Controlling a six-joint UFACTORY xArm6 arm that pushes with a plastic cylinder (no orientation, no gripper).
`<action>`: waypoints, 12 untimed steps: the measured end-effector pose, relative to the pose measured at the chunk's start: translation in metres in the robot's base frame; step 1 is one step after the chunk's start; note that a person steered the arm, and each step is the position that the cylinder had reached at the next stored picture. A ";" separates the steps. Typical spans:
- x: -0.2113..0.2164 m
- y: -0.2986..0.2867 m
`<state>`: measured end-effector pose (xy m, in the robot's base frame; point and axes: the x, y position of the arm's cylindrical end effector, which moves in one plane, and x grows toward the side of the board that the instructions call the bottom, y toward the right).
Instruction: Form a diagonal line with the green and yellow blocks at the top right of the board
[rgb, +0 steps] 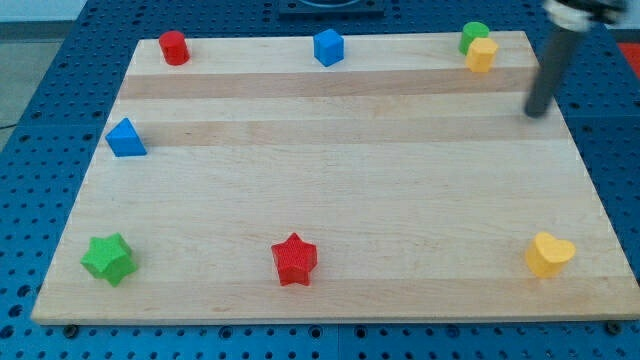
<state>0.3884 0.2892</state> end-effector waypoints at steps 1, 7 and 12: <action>0.106 0.022; 0.140 -0.148; 0.121 -0.107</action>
<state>0.5099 0.1820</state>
